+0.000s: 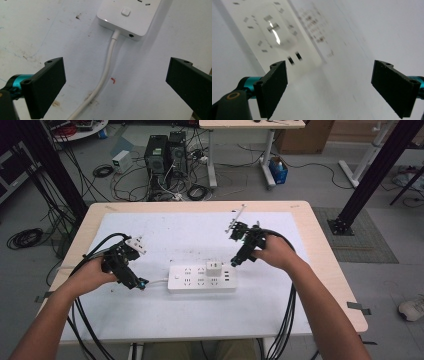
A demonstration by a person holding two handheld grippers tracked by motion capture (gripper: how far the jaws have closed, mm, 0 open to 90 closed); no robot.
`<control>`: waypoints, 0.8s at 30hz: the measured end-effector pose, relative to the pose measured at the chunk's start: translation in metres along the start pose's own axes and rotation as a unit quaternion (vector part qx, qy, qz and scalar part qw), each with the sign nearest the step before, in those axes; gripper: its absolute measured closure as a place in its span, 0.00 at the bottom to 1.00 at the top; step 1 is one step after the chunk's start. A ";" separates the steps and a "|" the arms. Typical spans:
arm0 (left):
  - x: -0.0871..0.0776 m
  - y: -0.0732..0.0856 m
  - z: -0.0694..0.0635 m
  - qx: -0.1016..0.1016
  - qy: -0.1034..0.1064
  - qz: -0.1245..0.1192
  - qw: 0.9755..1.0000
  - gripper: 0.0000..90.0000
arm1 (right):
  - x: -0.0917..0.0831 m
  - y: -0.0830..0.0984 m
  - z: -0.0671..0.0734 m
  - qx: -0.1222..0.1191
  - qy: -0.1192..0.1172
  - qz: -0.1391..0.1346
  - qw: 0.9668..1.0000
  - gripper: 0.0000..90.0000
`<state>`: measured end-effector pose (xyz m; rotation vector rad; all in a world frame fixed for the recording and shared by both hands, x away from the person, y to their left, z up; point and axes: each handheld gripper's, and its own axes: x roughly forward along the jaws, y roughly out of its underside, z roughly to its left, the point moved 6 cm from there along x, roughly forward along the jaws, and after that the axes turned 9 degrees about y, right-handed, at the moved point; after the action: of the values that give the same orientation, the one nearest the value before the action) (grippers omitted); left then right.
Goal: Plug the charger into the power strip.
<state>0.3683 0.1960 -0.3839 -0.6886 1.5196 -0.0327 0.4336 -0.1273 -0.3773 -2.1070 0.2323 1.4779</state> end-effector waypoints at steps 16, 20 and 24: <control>-0.001 -0.006 -0.004 0.009 -0.003 -0.006 1.000 0.03 | -0.033 0.074 -0.025 0.094 0.073 0.018 0.993 0.15; -0.001 -0.009 -0.002 0.015 -0.002 -0.005 1.000 0.03 | -0.038 0.092 -0.025 0.114 0.071 0.022 0.991 0.14; -0.002 -0.012 0.000 0.018 -0.004 -0.007 1.000 0.03 | -0.040 0.107 -0.026 0.125 0.075 0.027 0.989 0.15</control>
<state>0.3728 0.1872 -0.3768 -0.6688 1.5038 -0.0676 0.3926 -0.2375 -0.3702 -2.0208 0.5078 1.2490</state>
